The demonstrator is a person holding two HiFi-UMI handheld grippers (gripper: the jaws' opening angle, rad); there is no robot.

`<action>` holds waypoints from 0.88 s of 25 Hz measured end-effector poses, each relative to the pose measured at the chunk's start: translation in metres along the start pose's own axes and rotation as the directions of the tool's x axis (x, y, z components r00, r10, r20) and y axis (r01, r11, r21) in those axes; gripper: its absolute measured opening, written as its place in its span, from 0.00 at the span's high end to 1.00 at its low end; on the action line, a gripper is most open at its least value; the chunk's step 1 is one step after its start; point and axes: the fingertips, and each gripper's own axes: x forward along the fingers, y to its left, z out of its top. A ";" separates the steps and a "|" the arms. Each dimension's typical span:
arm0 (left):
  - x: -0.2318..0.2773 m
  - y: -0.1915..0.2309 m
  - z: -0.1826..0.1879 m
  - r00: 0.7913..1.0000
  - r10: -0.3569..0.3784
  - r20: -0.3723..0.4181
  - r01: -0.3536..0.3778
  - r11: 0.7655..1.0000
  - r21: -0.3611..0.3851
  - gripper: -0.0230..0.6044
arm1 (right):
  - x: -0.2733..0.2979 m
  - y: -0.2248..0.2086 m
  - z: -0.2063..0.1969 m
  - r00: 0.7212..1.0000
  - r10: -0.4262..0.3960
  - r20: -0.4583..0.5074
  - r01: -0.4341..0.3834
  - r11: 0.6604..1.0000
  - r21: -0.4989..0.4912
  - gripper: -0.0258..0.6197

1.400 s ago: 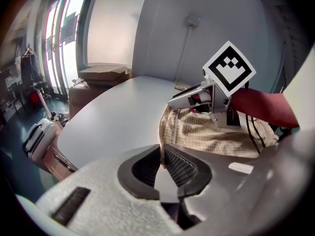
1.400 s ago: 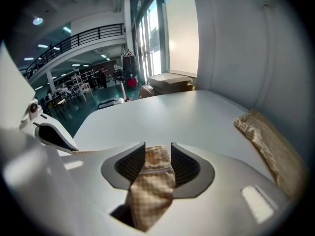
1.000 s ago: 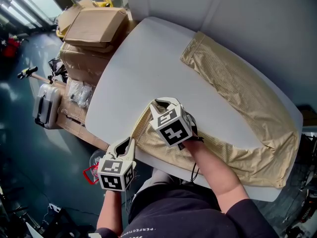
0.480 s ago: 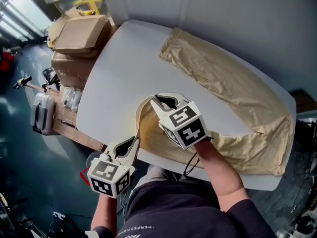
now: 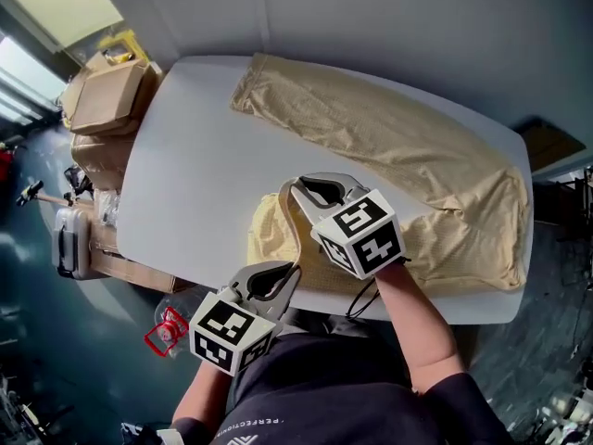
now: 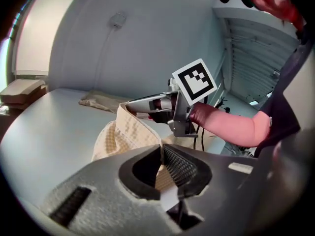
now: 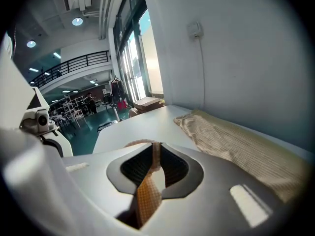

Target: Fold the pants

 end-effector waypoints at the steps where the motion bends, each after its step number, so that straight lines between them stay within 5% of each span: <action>1: 0.006 -0.011 0.002 1.000 -0.020 -0.008 0.020 1.000 0.017 0.93 | -0.010 -0.005 -0.003 1.000 -0.005 0.011 0.005 1.000 0.013 0.88; 15: 0.097 -0.162 0.012 0.973 -0.220 -0.070 0.229 0.959 0.169 0.93 | -0.152 -0.086 -0.069 0.989 -0.136 0.057 0.130 0.987 0.094 0.88; 22: 0.123 -0.209 0.021 0.914 -0.392 -0.107 0.406 0.895 0.184 0.93 | -0.197 -0.112 -0.089 0.973 -0.222 0.055 0.210 0.962 0.175 0.88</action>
